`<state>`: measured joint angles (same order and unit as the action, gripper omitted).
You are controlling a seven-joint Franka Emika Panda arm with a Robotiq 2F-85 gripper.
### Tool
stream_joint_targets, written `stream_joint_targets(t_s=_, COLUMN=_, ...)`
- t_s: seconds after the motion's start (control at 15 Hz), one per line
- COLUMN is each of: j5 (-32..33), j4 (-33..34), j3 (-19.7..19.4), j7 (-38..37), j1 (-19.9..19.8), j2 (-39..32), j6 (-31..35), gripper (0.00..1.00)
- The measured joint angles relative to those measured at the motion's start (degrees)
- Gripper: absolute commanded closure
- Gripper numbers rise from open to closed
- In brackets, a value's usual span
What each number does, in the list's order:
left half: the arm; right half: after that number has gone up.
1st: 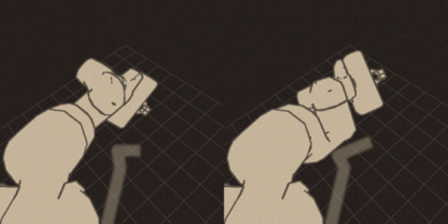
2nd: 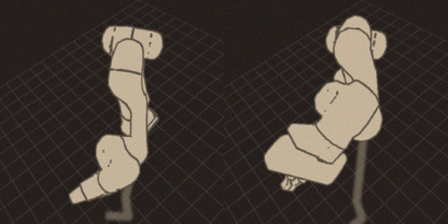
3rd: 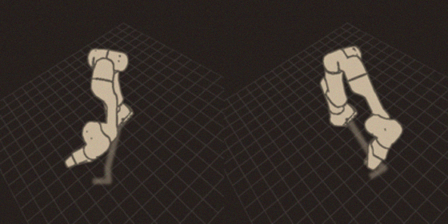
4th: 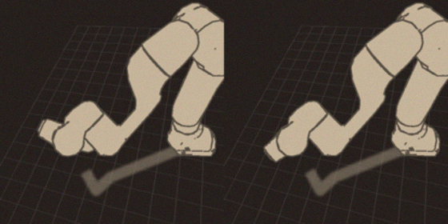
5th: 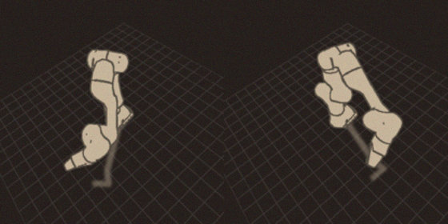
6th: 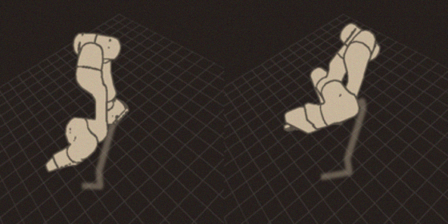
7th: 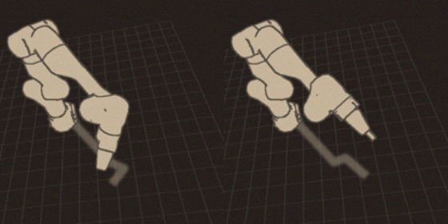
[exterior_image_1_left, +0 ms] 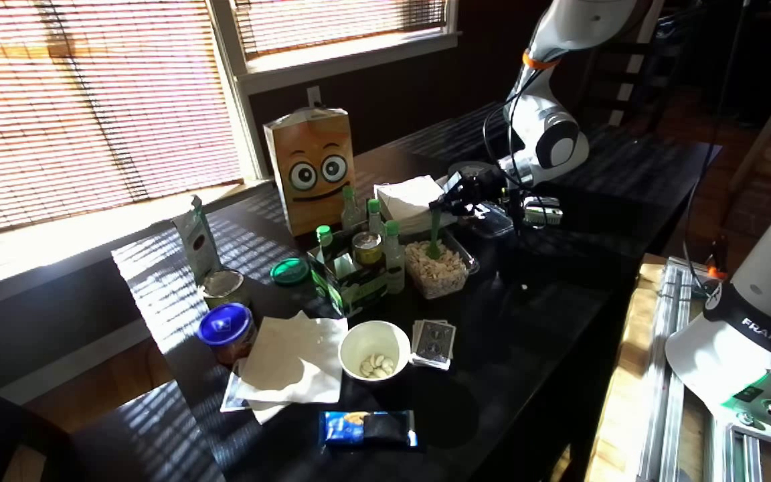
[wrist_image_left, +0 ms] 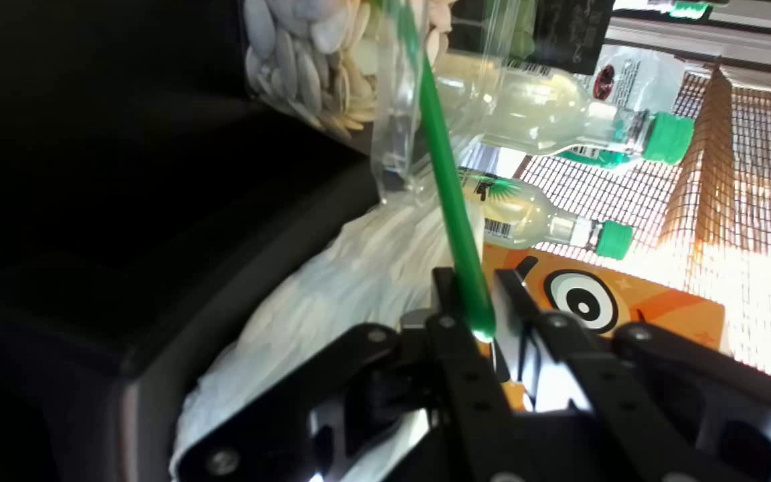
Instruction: Use the spoon to transfer some contents from the right bowl to the left bowl
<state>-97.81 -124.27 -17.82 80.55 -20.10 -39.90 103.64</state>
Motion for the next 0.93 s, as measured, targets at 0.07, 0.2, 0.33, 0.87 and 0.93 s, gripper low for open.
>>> stream_joint_targets(t_s=0.07, j5=0.0, j4=0.2, j3=-0.1, j7=0.0, j1=0.0, j2=-0.1, j6=0.4, gripper=1.0)
stream_joint_targets(t_s=0.2, j5=0.0, j4=0.3, j3=-0.2, j7=0.0, j1=0.0, j2=-0.3, j6=0.6, gripper=0.97)
stream_joint_targets(t_s=0.33, j5=0.0, j4=0.3, j3=-0.2, j7=0.0, j1=0.0, j2=-0.3, j6=0.6, gripper=0.97)
stream_joint_targets(t_s=0.87, j5=0.0, j4=-1.4, j3=-1.6, j7=9.0, j1=-0.6, j2=1.3, j6=-1.2, gripper=0.97)
stream_joint_targets(t_s=0.93, j5=0.0, j4=-2.0, j3=-1.9, j7=11.2, j1=-0.9, j2=1.8, j6=-2.1, gripper=0.97)
